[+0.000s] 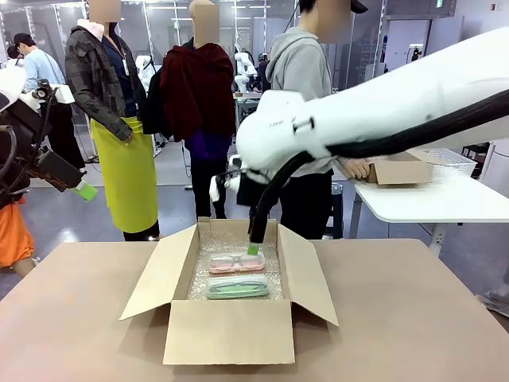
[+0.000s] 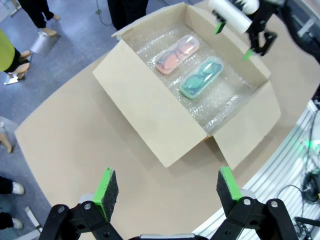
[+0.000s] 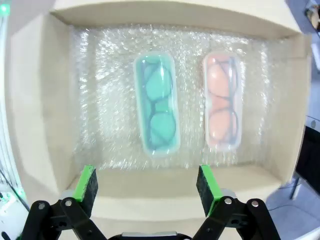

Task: Pack the glasses set securely to prepare it for shipping.
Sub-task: Position the Package Box on the left side of the table.

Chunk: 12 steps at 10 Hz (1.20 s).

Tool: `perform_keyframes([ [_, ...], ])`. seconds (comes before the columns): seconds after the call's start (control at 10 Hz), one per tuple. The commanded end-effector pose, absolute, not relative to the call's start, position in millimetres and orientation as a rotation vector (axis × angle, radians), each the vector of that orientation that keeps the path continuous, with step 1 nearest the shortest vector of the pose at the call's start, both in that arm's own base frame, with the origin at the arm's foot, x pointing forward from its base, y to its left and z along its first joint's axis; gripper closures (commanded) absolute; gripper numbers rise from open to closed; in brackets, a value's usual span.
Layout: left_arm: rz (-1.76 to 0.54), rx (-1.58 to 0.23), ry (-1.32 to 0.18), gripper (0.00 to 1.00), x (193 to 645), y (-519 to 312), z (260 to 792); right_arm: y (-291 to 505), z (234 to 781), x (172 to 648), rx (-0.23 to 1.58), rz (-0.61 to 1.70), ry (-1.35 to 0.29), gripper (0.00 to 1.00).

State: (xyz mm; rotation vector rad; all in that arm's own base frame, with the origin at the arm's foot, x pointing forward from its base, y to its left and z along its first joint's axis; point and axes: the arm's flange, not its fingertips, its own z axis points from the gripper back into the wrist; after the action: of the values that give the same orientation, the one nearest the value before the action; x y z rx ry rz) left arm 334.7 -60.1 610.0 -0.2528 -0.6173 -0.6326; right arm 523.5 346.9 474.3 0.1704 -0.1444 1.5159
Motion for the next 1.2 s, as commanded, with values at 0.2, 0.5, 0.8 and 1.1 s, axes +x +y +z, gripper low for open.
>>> perform_keyframes([
  [0.2,-0.639,-0.266,-0.622,0.00,334,-59,611,237,501,467,0.232,1.173,-0.303,0.00],
  [0.5,-0.639,-0.266,-0.622,0.00,334,-59,611,151,499,421,0.258,0.842,-0.473,0.00],
  [0.8,-0.639,-0.266,-0.622,0.00,334,-59,611,70,511,371,0.244,0.588,-0.563,0.00],
  [1.1,-0.639,-0.266,-0.622,0.00,334,-59,611,9,541,332,0.225,0.450,-0.501,0.00],
])
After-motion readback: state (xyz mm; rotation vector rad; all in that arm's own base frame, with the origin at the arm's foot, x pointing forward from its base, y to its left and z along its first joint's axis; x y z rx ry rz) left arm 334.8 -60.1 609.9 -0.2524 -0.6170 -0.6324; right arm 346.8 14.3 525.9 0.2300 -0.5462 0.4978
